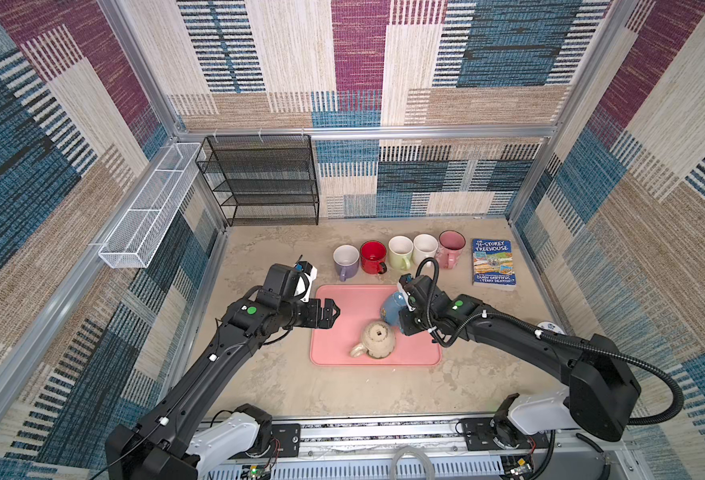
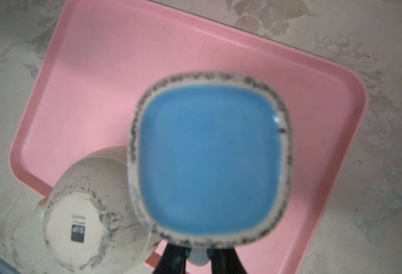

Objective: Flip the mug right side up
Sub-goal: 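Lift the blue mug off the tray with the right gripper, then tilt the blue mug toward the left gripper while the left gripper reaches in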

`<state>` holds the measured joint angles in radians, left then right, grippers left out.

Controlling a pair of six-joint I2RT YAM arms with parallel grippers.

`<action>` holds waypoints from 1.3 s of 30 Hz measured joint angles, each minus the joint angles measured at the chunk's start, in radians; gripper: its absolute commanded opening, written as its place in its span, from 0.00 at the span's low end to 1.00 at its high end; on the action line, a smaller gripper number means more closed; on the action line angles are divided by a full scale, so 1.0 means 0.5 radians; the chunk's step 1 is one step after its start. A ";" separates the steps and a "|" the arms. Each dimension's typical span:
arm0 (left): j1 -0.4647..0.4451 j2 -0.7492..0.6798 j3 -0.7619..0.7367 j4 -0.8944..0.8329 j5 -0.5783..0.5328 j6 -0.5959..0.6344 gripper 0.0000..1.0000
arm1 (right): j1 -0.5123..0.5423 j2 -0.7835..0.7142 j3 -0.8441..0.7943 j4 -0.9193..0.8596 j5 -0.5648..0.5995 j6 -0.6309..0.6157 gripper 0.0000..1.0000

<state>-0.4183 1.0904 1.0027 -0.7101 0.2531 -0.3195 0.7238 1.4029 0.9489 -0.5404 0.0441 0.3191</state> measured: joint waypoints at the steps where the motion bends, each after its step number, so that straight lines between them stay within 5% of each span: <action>1: 0.006 0.002 0.000 0.014 0.018 -0.001 1.00 | -0.010 -0.002 0.005 0.008 0.001 -0.011 0.00; 17: 0.033 -0.051 -0.141 0.321 0.253 -0.161 0.88 | -0.166 -0.308 -0.054 0.240 -0.317 -0.024 0.00; 27: 0.031 -0.173 -0.541 1.064 0.669 -0.555 0.83 | -0.192 -0.575 -0.254 0.548 -0.594 0.082 0.00; 39: -0.007 -0.320 -0.771 1.659 0.848 -0.719 0.75 | -0.197 -0.707 -0.374 1.024 -0.816 0.231 0.00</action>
<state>-0.4217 0.9306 0.6170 0.1192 0.6773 -0.6792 0.6254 1.0492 0.7620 -0.0284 -0.3641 0.4347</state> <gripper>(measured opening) 0.751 0.164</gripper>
